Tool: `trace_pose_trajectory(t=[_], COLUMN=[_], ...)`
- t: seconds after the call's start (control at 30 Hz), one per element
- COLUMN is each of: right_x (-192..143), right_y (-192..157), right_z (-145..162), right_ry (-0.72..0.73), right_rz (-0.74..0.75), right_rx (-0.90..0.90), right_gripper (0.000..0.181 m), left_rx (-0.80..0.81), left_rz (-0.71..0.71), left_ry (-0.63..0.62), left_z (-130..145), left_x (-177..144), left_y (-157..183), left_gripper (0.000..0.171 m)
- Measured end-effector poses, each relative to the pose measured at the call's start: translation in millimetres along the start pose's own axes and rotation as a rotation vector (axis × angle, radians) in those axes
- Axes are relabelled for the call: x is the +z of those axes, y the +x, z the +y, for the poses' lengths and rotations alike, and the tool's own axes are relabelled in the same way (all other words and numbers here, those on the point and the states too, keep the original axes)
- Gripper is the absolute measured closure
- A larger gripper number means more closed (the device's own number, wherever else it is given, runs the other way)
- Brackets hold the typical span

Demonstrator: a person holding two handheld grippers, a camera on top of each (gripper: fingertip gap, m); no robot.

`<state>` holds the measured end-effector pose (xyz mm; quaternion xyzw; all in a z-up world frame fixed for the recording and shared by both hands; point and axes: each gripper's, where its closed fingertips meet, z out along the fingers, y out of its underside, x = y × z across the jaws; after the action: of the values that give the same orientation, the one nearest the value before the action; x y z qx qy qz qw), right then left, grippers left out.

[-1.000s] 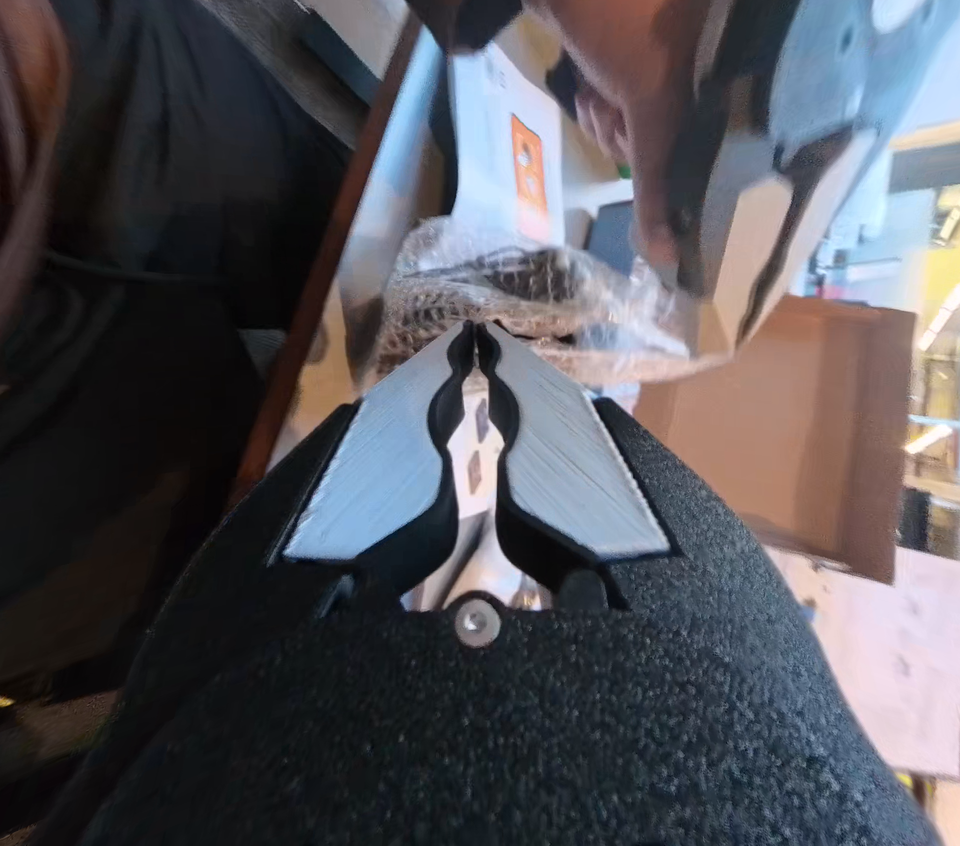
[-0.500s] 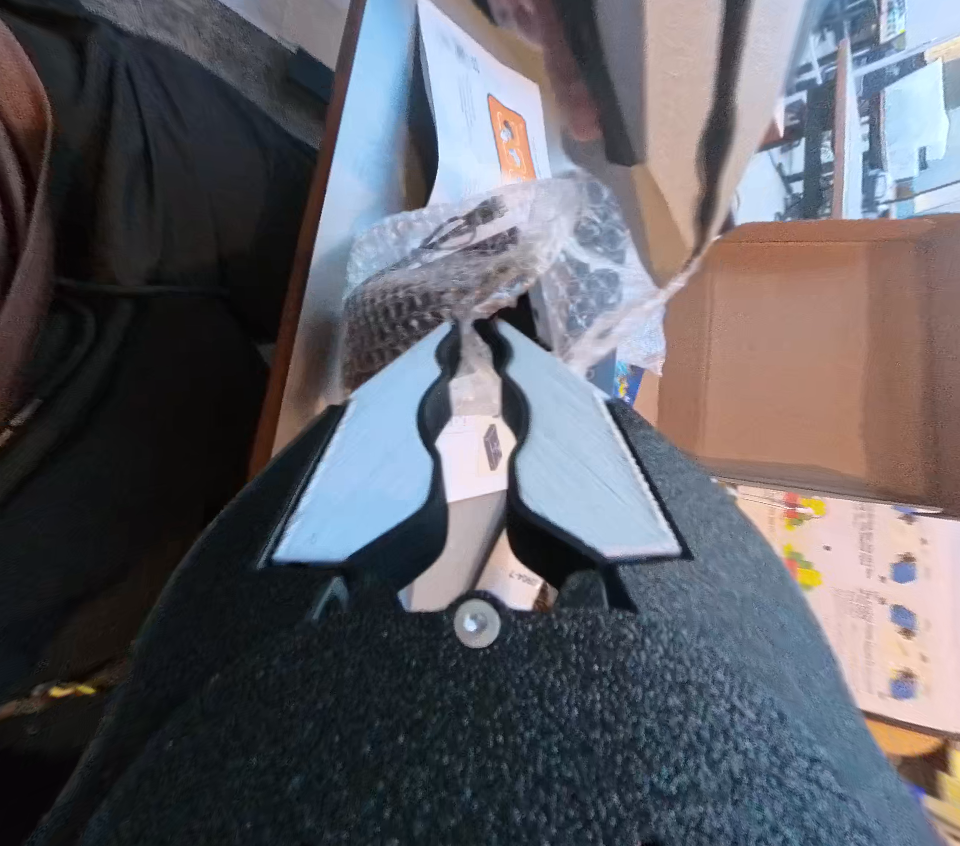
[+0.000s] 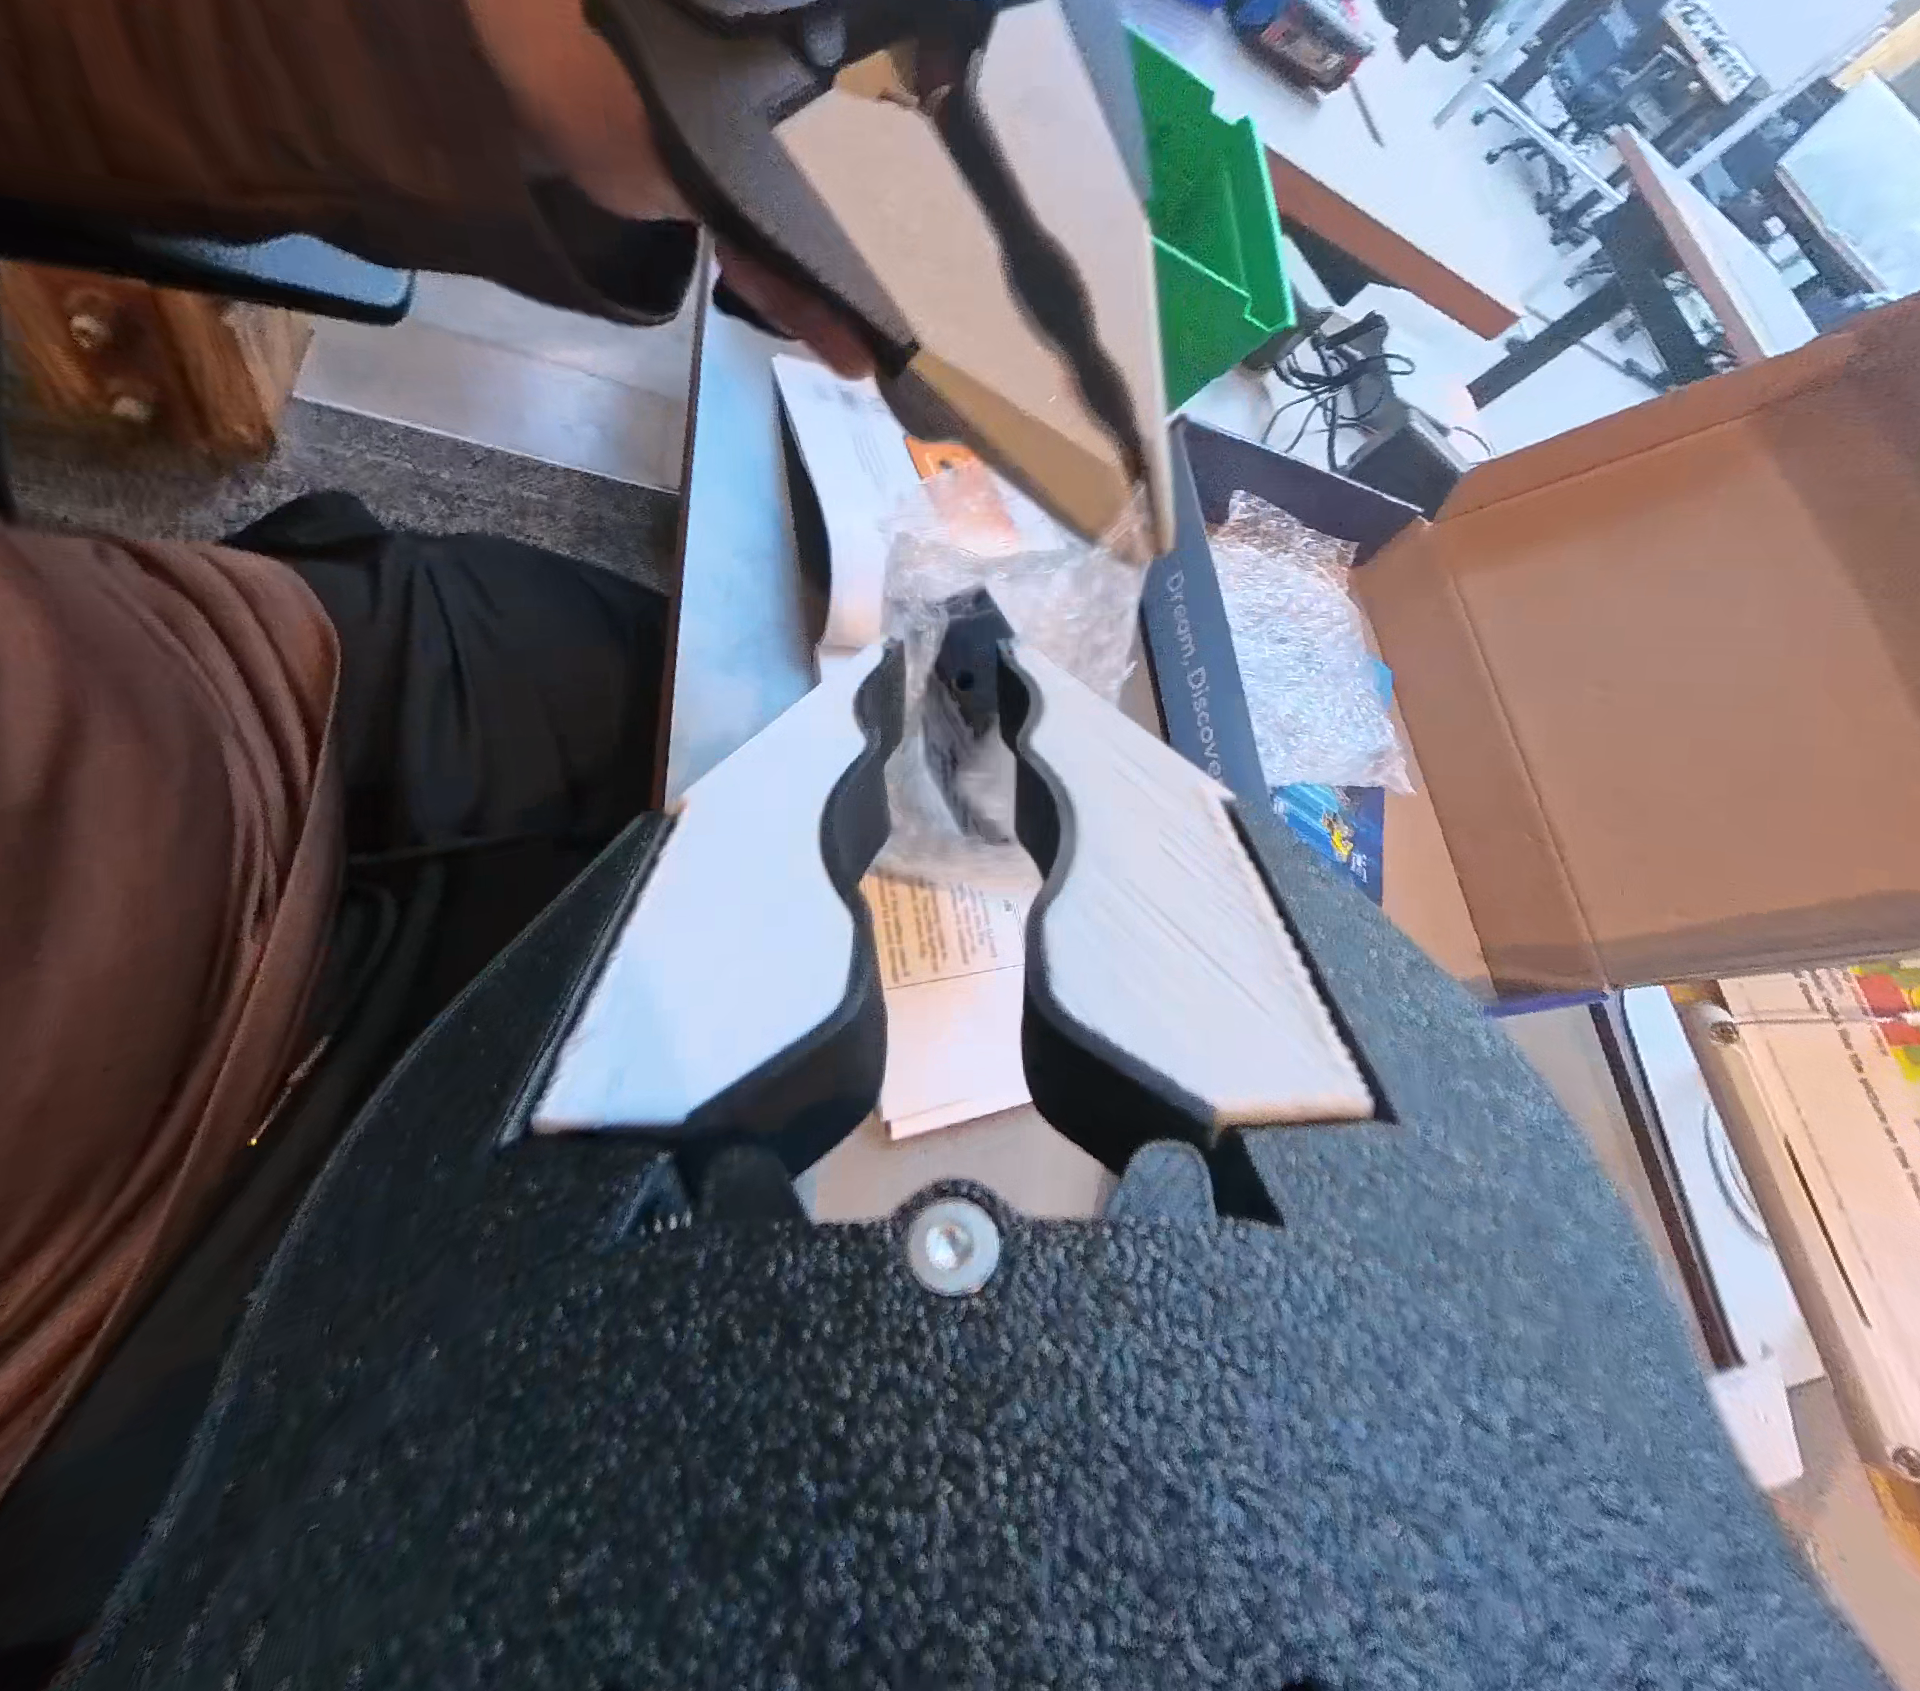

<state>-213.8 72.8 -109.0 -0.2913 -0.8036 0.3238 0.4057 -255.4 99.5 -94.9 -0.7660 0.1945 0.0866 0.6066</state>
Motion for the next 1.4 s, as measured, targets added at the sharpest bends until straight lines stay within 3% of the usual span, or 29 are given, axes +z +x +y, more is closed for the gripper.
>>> trace_pose_trajectory(t=[0.27,0.57,0.73,0.8,0.83,0.97,1.0,1.1,1.23,1.4], right_x=[25.5,21.5,17.4,13.7,13.2,16.2,18.6,28.3,36.4,36.9], right_y=[-7.9,-32.1,-0.2,8.0,6.4,-23.0,-27.3,-35.5,-43.8,-29.2], right_z=[20.2,-5.9,-7.9,-15.2,-16.9,-14.8,-8.9,9.7,18.4,44.0], right_ry=[-0.203,-0.162,-0.190,-0.159,-0.157,-0.194,-0.229,-0.332,-0.364,-0.486], right_rz=[0.069,0.005,0.196,0.227,0.209,0.078,0.068,0.044,0.000,0.068], right_rx=[-0.139,-0.185,-0.166,-0.067,-0.023,-0.115,-0.151,-0.187,-0.172,-0.219], right_gripper=[0.164,0.159,0.158,0.129,0.126,0.165,0.167,0.165,0.154,0.154], left_rx=[0.036,-0.001,-0.012,-0.041,-0.054,-0.094,-0.096,-0.090,-0.091,-0.099], left_rz=[0.088,0.110,0.096,0.094,0.098,0.118,0.119,0.121,0.134,0.146], left_ry=[-0.055,-0.061,-0.079,-0.075,-0.072,-0.064,-0.064,-0.071,-0.081,-0.089], left_z=[10.7,14.5,16.8,17.8,18.0,18.4,18.6,19.1,20.7,21.6], left_x=[8.7,9.0,5.1,4.7,4.8,6.4,7.0,8.9,10.9,10.6], left_y=[21.3,20.3,15.7,12.2,11.2,11.3,11.6,14.1,18.8,20.5], left_gripper=[0.171,0.171,0.171,0.171,0.171,0.171,0.171,0.171,0.171,0.171])
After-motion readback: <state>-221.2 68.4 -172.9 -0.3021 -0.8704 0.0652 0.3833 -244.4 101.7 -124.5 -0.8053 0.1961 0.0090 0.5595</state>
